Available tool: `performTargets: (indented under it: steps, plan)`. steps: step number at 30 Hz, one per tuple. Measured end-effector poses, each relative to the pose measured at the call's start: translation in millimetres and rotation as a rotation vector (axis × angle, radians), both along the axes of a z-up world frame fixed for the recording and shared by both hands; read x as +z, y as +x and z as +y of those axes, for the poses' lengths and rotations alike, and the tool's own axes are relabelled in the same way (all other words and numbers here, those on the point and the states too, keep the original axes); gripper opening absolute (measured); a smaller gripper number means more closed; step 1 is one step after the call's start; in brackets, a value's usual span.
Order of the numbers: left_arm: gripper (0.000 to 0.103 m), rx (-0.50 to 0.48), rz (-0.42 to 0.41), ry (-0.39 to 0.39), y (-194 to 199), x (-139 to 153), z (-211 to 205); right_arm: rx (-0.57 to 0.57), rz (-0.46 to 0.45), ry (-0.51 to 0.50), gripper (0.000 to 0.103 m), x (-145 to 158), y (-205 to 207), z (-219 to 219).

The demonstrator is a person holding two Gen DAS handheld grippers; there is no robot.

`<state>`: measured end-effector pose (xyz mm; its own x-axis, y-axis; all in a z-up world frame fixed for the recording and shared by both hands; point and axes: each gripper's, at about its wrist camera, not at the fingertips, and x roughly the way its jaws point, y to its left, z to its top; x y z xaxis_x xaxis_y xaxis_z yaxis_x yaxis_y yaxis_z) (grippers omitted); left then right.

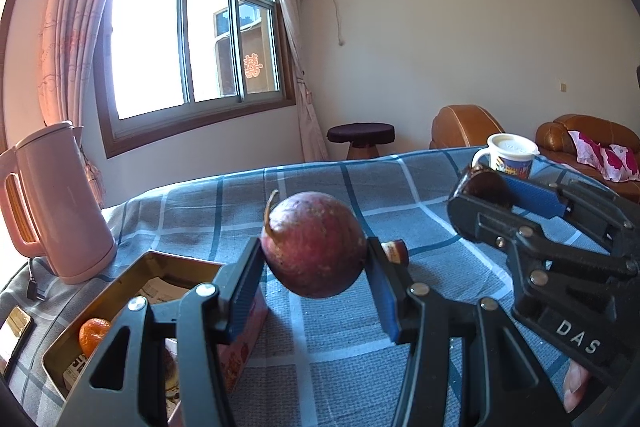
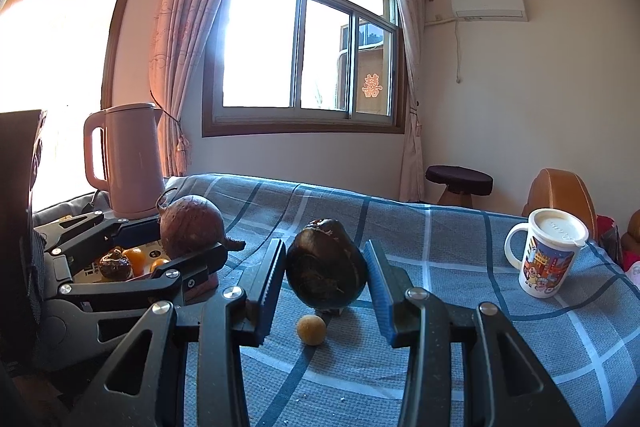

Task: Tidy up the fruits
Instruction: 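Move the purple fruit in the left gripper and dark fruit in the right over the tin box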

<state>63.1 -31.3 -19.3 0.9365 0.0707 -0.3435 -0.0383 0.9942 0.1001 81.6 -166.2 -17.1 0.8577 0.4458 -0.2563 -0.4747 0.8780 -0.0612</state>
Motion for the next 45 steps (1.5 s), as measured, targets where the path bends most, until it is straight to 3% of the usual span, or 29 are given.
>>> performTargets:
  steps: [25,45]
  plan:
    - [0.053,0.053,-0.001,-0.032,-29.3,14.7,41.5,0.119,0.13,0.035,0.043,7.0,-10.1,38.5]
    - [0.053,0.199,0.02,-0.048,-53.0,19.1,109.8,0.235,0.131,0.009,0.043,15.2,-27.9,95.2]
